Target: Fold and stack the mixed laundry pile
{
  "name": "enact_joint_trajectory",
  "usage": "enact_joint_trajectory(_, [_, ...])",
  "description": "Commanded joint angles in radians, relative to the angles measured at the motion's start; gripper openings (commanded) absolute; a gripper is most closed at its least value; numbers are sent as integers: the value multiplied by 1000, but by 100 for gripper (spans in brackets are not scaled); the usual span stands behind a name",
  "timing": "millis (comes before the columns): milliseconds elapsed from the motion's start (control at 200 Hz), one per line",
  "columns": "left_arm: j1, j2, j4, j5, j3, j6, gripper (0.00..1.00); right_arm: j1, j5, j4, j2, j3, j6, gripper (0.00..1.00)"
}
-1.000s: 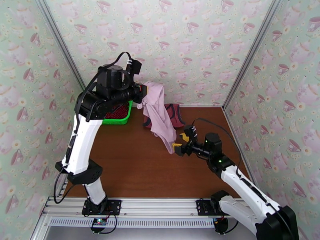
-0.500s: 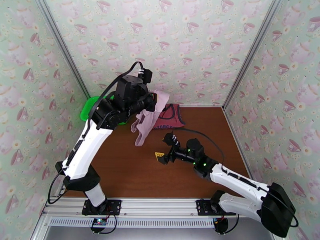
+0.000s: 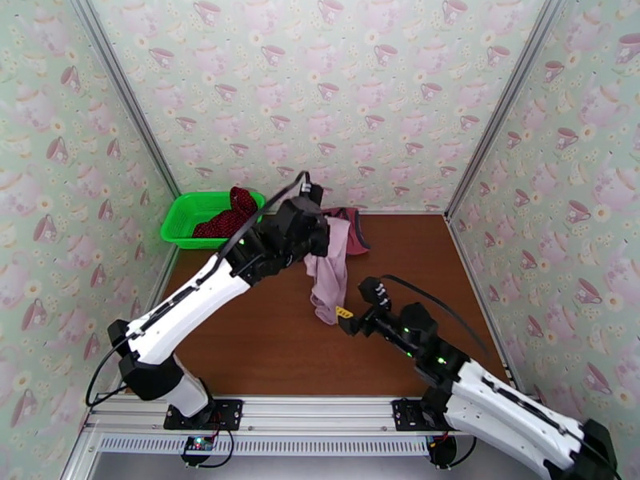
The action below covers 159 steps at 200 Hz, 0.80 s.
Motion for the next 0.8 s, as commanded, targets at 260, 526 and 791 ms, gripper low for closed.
enact_joint_trajectory(260, [-49,-315,1,183,-534,-204,0,-46,3,-387,45,248,-53,93])
enact_joint_trajectory(526, [-138,-415,-83,70,-575,-260,0,-82,-156,-480,355,511,-131,87])
enact_joint_trajectory(791, [-52,-332,53,-26,-213,-116,0,-76,-281,-251,227,239,-273,91])
